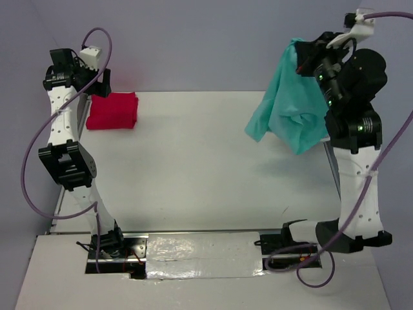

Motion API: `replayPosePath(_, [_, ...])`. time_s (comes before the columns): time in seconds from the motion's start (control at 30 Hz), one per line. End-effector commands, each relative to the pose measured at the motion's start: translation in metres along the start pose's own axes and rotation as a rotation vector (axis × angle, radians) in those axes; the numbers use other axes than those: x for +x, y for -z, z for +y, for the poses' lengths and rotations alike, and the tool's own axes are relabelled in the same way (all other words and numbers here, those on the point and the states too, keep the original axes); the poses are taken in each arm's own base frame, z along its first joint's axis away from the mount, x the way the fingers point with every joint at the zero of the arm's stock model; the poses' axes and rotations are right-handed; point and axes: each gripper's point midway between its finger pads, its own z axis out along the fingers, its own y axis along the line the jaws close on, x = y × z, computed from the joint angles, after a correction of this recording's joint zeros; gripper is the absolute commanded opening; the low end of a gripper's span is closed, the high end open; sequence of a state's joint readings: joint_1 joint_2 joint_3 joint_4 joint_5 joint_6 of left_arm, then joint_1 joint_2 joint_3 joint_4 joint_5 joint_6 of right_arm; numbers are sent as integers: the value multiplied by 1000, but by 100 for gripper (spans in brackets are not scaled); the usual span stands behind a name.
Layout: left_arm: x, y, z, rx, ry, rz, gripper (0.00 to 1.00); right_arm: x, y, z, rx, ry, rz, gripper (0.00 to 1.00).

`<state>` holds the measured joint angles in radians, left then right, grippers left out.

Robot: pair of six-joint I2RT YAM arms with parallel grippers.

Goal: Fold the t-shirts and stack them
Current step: Move the tshirt to the center of the board

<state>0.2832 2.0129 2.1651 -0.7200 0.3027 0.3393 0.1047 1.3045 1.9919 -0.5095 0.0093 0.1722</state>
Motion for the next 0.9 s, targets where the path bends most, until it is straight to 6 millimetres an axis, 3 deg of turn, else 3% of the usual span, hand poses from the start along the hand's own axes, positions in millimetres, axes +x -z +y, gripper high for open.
replayPosePath(0.0, [-27, 28, -22, 71, 9, -87, 99, -53, 36, 69, -229, 15, -175, 0])
replayPosePath(0.07, [-27, 33, -27, 93, 11, -89, 99, -11, 27, 88, -277, -91, -83, 0])
replayPosePath(0.1, [-28, 36, -29, 98, 12, -91, 99, 5, 27, 110, -332, -139, -53, 0])
replayPosePath(0.13, [-27, 37, -30, 102, 13, -90, 99, 56, 12, 110, -275, -166, 38, 0])
replayPosePath(0.2, [-27, 42, -34, 112, 13, -84, 99, 107, 1, 138, -302, -238, 92, 0])
replayPosePath(0.23, [-26, 43, -34, 113, 13, -82, 100, 161, 3, 160, -318, -247, 203, 0])
replayPosePath(0.27, [-25, 45, -35, 114, 9, -77, 99, 187, 1, 177, -341, -274, 274, 2])
replayPosePath(0.3, [-27, 50, -36, 112, 3, -79, 99, 253, -11, 191, -334, -232, 428, 9])
replayPosePath(0.33, [-25, 52, -36, 111, -3, -75, 99, 267, -16, 210, -362, -230, 485, 24])
replayPosePath(0.37, [-19, 51, -37, 111, -7, -62, 100, 295, -19, 227, -419, -230, 595, 55])
replayPosePath(0.4, [-21, 55, -38, 105, -12, -70, 99, 351, -33, 230, -356, -184, 796, 64])
replayPosePath(0.43, [-15, 53, -39, 111, -7, -56, 99, 375, -40, 218, -303, -162, 903, 71])
replayPosePath(0.5, [-11, 57, -45, 130, 8, -42, 99, 415, -41, 204, -241, -43, 1082, 74])
replayPosePath(0.57, [-7, 60, -56, 186, 6, -33, 100, 424, -30, 199, -245, 30, 1119, 80])
replayPosePath(0.6, [-5, 64, -63, 214, -1, -30, 99, 424, -16, 191, -265, 53, 1119, 95])
replayPosePath(0.63, [0, 67, -74, 259, -27, -17, 95, 422, -8, 188, -278, 43, 1104, 100])
replayPosePath(0.67, [12, 66, -86, 306, -30, 7, 90, 385, 4, 186, -310, 10, 1028, 100])
replayPosePath(0.7, [11, 75, -98, 346, -49, -6, 86, 413, 25, 175, -316, 2, 1052, 100])
replayPosePath(0.73, [19, 78, -118, 401, -97, 20, 67, 412, 34, 169, -303, -40, 1042, 100])
replayPosePath(0.77, [34, 78, -137, 451, -117, 60, 53, 393, 45, 161, -300, -83, 1002, 96])
replayPosePath(0.8, [39, 85, -149, 467, -154, 78, 44, 420, 72, 146, -282, -110, 1077, 85])
replayPosePath(0.83, [58, 87, -186, 562, -220, 137, 33, 425, 83, 137, -241, -173, 1111, 32])
replayPosePath(0.87, [67, 91, -208, 614, -264, 160, 30, 434, 96, 126, -213, -206, 1148, 13])
